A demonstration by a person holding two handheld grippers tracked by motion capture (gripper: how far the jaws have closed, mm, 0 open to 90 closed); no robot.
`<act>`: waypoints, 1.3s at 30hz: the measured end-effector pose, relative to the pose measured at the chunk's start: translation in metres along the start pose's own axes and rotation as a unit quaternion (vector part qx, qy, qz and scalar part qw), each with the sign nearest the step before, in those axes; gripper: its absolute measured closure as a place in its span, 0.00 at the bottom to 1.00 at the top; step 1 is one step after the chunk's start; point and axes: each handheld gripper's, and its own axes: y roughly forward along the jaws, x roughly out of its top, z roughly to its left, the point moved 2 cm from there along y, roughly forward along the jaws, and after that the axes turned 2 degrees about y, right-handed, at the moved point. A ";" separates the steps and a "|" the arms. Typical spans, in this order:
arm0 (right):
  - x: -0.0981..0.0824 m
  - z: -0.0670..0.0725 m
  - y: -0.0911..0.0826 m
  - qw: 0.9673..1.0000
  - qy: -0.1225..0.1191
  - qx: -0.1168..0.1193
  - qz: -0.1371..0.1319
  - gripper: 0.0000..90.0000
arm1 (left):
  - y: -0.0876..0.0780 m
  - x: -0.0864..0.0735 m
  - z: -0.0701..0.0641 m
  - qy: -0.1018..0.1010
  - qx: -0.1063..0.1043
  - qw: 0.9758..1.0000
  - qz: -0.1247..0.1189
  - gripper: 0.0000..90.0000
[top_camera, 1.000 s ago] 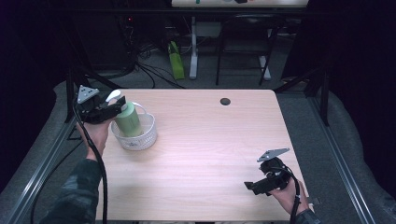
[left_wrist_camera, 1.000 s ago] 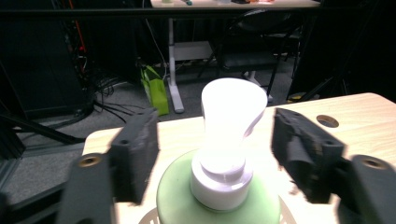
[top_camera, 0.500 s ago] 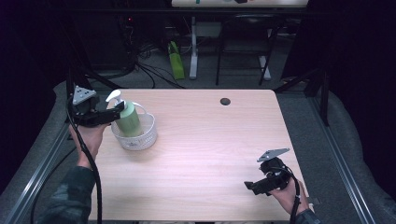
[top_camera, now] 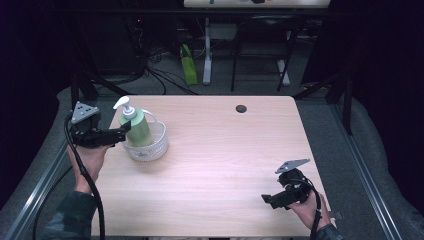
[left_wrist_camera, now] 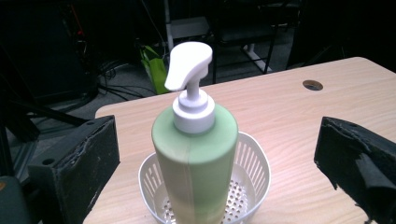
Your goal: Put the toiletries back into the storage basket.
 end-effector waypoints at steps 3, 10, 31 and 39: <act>0.000 0.000 0.000 1.000 -0.001 0.001 0.000 0.06 | -0.006 -0.006 -0.003 0.001 -0.003 1.000 0.001 0.00; 0.000 0.000 0.001 1.000 -0.001 0.000 0.002 0.06 | -0.013 -0.020 -0.006 -0.002 -0.002 1.000 0.006 0.00; -0.002 0.000 0.001 1.000 -0.003 -0.002 0.005 0.05 | -0.023 -0.075 -0.020 -0.029 -0.026 0.998 0.051 0.00; -0.004 -0.002 0.006 1.000 0.001 -0.002 0.021 0.05 | -0.021 -0.096 -0.026 -0.047 -0.040 0.995 0.079 0.00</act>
